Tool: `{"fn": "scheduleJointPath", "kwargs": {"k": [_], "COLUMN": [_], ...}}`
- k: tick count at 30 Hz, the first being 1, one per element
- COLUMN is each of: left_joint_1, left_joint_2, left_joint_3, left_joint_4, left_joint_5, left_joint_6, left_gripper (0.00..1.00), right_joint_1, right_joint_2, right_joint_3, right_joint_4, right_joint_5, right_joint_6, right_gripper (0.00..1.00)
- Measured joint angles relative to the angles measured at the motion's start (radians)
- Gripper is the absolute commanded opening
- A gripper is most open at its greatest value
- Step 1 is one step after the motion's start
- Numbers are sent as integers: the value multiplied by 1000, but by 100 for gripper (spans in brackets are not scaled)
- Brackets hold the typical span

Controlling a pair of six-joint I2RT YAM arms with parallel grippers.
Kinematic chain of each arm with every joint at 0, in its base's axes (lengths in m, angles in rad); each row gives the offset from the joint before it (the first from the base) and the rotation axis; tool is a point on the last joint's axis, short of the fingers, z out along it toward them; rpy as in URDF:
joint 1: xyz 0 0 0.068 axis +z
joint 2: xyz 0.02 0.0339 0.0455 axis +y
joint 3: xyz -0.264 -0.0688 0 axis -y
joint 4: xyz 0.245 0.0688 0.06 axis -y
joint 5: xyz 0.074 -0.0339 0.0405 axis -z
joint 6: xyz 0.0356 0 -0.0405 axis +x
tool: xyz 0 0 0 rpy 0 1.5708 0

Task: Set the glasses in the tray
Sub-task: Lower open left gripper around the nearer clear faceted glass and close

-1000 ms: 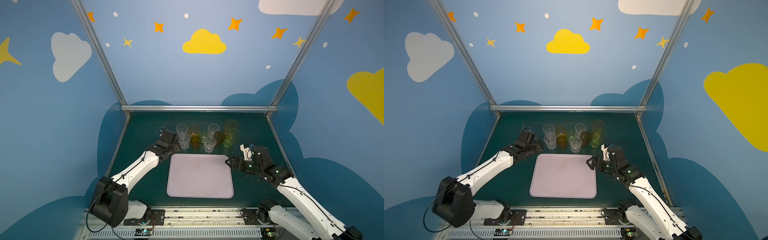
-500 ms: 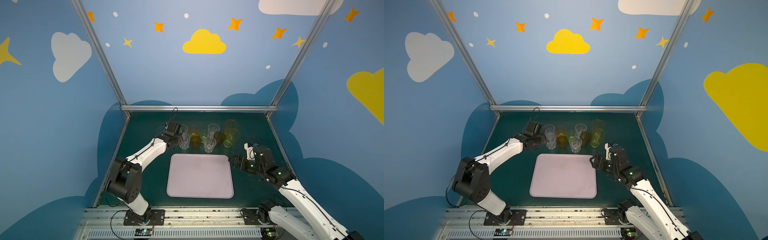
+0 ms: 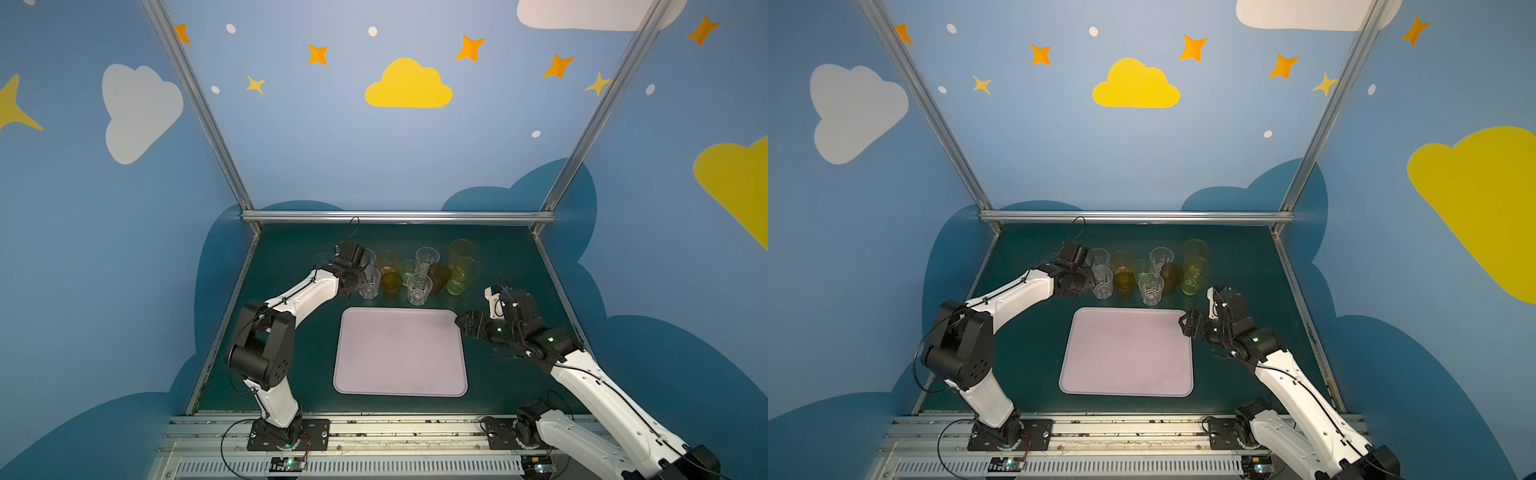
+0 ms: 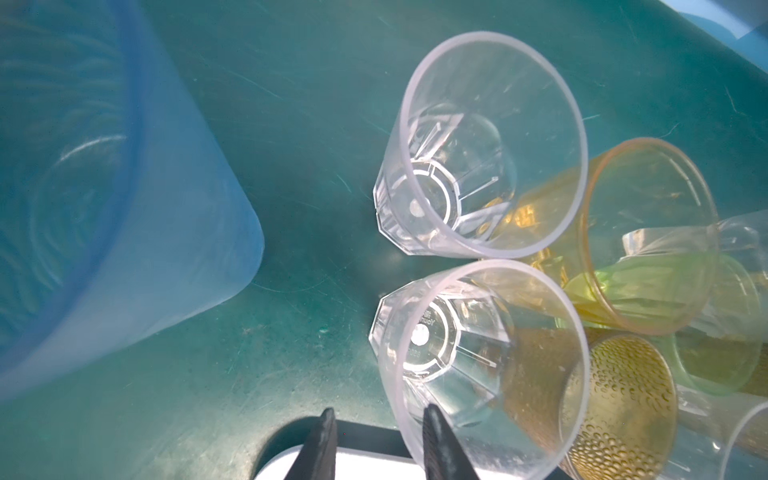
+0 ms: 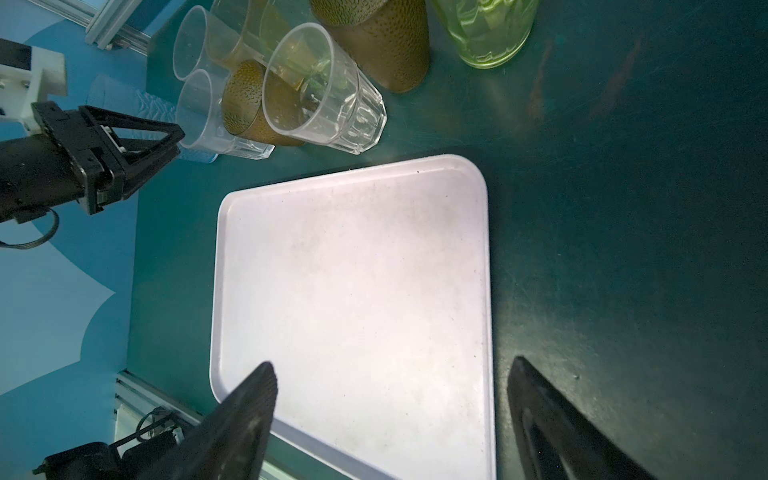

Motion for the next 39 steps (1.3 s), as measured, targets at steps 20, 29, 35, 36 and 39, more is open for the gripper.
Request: {"fn": "scheduleJointPath", "kwargs": {"k": [20,29,35,36,39], "left_joint_1": [9,12,11,11,9], "left_joint_2": [68,67,47,35,-7], "left_joint_3": [42,45,32,24,-2], "left_joint_4": [-26,-40,-50,-51,-53], "left_joint_5": [12,17,26,28,33], "left_joint_6": [23,32,37,39,39], "left_gripper": [8,4,4,4,4], "right_joint_1": [-2,-3,-4,-4,-5], "right_joint_2": [-9,-10,-37,-43,-65], "right_joint_3": [0,-1,-26,-28,-30], "right_joint_4": [0,0,-4,-7,-14], "right_joint_5": [10,18,45,52,77], "right_joint_6": [0,0,-6,-10,-20], "right_gripper": [86,86,86,86,86]}}
